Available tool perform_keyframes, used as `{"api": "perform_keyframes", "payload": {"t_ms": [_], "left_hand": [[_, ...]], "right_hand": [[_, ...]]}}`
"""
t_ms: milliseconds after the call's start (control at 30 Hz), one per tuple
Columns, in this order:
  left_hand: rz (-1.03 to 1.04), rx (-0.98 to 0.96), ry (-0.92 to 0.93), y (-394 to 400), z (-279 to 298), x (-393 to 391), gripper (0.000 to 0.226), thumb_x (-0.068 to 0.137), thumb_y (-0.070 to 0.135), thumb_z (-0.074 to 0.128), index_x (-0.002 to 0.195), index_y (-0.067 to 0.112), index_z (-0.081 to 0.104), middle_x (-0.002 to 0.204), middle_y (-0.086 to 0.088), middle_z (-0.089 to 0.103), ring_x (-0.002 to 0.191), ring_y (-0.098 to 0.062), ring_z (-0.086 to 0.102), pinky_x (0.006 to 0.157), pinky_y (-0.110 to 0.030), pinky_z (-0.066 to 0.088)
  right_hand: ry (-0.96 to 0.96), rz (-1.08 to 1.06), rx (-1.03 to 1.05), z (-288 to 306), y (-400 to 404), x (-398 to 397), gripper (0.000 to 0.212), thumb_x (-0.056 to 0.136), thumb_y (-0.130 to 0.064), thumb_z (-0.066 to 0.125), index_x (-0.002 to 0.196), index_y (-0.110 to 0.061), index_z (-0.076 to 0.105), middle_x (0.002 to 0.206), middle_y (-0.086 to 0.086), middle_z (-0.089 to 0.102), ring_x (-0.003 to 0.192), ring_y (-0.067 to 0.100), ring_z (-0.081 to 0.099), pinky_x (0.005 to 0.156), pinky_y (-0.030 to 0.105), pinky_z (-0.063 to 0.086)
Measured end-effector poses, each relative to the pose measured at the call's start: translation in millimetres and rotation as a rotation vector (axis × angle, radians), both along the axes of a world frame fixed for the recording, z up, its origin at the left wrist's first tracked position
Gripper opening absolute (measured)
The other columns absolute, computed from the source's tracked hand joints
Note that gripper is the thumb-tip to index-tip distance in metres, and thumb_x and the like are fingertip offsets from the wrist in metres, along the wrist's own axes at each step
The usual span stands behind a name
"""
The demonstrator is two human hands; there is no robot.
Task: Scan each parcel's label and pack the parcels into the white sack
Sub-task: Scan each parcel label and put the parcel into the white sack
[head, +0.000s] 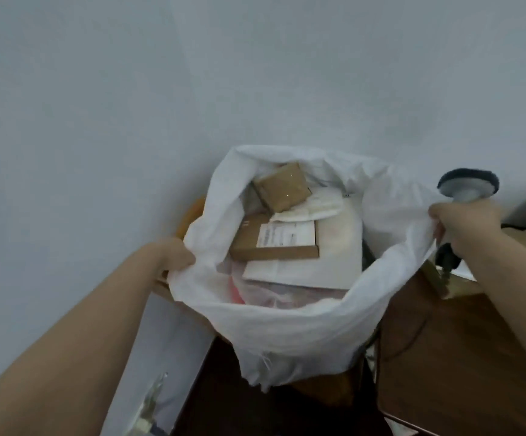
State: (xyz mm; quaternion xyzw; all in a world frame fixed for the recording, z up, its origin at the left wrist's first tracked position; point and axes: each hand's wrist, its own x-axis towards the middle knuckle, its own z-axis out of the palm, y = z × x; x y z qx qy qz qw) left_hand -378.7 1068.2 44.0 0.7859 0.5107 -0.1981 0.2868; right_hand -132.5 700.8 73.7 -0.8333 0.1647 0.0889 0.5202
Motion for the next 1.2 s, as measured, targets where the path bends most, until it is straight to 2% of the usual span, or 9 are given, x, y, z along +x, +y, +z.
{"api": "perform_keyframes", "payload": {"t_ms": [133, 233, 400, 533, 633, 767, 967, 1133, 1200], "left_hand": [[0.027, -0.296, 0.037, 9, 44, -2, 0.058, 0.085, 0.037, 0.071, 0.124, -0.002, 0.055, 0.103, -0.018, 0.07, 0.079, -0.03, 0.069, 0.06, -0.035, 0.056], [0.049, -0.221, -0.138, 3, 62, 32, 0.077, 0.083, 0.062, 0.061, 0.131, 0.004, 0.047, 0.115, -0.013, 0.061, 0.094, -0.028, 0.062, 0.072, -0.035, 0.051], [-0.001, 0.226, -0.337, 22, 38, 93, 0.111, 0.072, 0.077, 0.06, 0.146, 0.001, 0.029, 0.147, -0.018, 0.04, 0.126, -0.039, 0.047, 0.095, -0.048, 0.048], [0.017, 0.343, -0.319, 38, 21, 131, 0.098, 0.079, 0.067, 0.062, 0.145, 0.002, 0.029, 0.146, -0.019, 0.04, 0.129, -0.039, 0.045, 0.098, -0.046, 0.043], [-0.005, 0.268, -0.365, 41, 5, 157, 0.062, 0.097, 0.046, 0.051, 0.133, -0.005, 0.051, 0.132, -0.026, 0.055, 0.117, -0.041, 0.055, 0.085, -0.038, 0.044], [-0.028, 0.499, -0.662, 45, 57, 200, 0.041, 0.102, 0.028, 0.045, 0.096, -0.005, 0.068, 0.101, -0.029, 0.066, 0.098, -0.039, 0.063, 0.081, -0.037, 0.044], [0.015, 0.73, -1.0, 59, 112, 182, 0.036, 0.1, 0.026, 0.045, 0.073, 0.004, 0.053, 0.071, -0.016, 0.049, 0.07, -0.022, 0.046, 0.065, -0.033, 0.033], [-0.124, 0.673, -0.453, 54, 56, 131, 0.038, 0.103, 0.028, 0.043, 0.096, 0.0, 0.069, 0.098, -0.026, 0.066, 0.092, -0.04, 0.061, 0.075, -0.038, 0.043], [-0.133, 0.671, -0.413, 53, 56, 121, 0.033, 0.103, 0.023, 0.044, 0.106, 0.002, 0.07, 0.107, -0.025, 0.067, 0.099, -0.041, 0.061, 0.077, -0.038, 0.043]], "right_hand": [[0.016, 0.035, -0.003, -11, -13, -1, 0.037, 0.074, -0.023, 0.084, 0.082, -0.001, 0.055, 0.067, 0.016, 0.056, 0.069, 0.032, 0.061, 0.075, 0.048, 0.058], [0.055, 0.134, -0.145, -8, -10, 4, 0.054, 0.067, -0.044, 0.087, 0.072, -0.004, 0.052, 0.066, 0.015, 0.059, 0.07, 0.032, 0.063, 0.078, 0.047, 0.058], [0.047, 0.182, -0.27, -15, -1, 22, 0.058, 0.067, -0.052, 0.084, 0.075, -0.003, 0.055, 0.064, 0.014, 0.06, 0.059, 0.028, 0.059, 0.064, 0.04, 0.054], [0.12, 0.218, -0.203, -31, 12, 50, 0.042, 0.077, -0.029, 0.082, 0.092, 0.002, 0.059, 0.078, 0.019, 0.064, 0.073, 0.033, 0.064, 0.073, 0.045, 0.056], [0.085, 0.112, 0.023, -34, 29, 71, 0.016, 0.084, -0.005, 0.068, 0.094, 0.0, 0.056, 0.082, 0.019, 0.061, 0.073, 0.032, 0.061, 0.075, 0.044, 0.057], [-0.155, 0.036, 0.201, 11, 53, 104, 0.012, 0.083, -0.002, 0.063, 0.091, -0.004, 0.055, 0.07, 0.01, 0.052, 0.059, 0.026, 0.053, 0.058, 0.034, 0.049], [-0.392, -0.051, 0.446, 60, 43, 97, 0.021, 0.084, -0.005, 0.064, 0.103, -0.014, 0.059, 0.082, -0.002, 0.057, 0.067, 0.009, 0.058, 0.057, 0.021, 0.049], [-0.124, 0.061, 0.225, 19, 27, 71, 0.014, 0.083, 0.0, 0.063, 0.077, -0.006, 0.052, 0.064, 0.013, 0.05, 0.051, 0.025, 0.049, 0.053, 0.032, 0.043], [-0.083, 0.041, 0.196, 10, 20, 64, 0.014, 0.081, 0.0, 0.063, 0.076, -0.007, 0.052, 0.064, 0.014, 0.05, 0.053, 0.026, 0.05, 0.058, 0.035, 0.046]]}}
